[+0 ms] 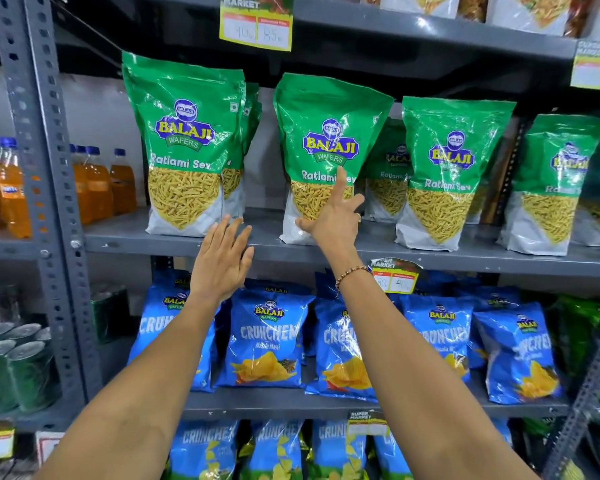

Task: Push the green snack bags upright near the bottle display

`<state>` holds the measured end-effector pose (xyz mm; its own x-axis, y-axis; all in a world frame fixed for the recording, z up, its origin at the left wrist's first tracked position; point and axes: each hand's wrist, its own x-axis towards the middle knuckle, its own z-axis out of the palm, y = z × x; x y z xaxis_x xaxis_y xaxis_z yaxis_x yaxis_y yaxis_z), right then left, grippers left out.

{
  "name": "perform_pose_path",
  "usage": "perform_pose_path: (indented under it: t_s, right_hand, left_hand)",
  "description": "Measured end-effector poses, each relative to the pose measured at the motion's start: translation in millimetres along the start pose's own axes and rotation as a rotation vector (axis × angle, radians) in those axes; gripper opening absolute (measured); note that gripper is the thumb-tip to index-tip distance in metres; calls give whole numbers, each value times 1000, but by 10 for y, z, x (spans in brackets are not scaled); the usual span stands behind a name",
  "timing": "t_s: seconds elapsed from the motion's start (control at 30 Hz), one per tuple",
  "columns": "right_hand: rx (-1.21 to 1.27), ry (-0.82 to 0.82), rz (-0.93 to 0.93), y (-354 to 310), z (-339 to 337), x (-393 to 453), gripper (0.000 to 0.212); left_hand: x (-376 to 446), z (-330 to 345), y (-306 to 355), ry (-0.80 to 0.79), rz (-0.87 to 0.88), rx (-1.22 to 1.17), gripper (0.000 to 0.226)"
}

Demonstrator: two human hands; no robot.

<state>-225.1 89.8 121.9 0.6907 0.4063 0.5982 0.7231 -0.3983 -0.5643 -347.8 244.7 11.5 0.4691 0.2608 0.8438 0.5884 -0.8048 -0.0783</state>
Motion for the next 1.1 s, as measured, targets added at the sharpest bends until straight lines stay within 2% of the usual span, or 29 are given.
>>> perform_pose_path:
  t_s: [0.23, 0.4, 0.5, 0.67, 0.77, 1.1]
  right_hand:
    - [32, 11, 2, -14, -109, -121, 113]
    - [82, 27, -5, 8, -120, -188, 122]
    - [79, 108, -41, 73, -119, -271, 113]
    - [87, 210, -246, 158, 39, -352, 90]
    - [34, 235, -300, 164, 141, -327, 87]
    - [-22, 277, -316, 167, 320, -214, 84]
  left_hand:
    - [-6, -27, 13, -5, -7, -29, 53]
    - [3, -58, 40, 4, -20, -48, 54]
    - [56, -80, 84, 25, -19, -45, 53]
    - [58, -11, 104, 12, 3, -39, 59]
    - [55, 15, 90, 20, 1, -41, 54]
    - [52, 43, 74, 36, -6, -65, 55]
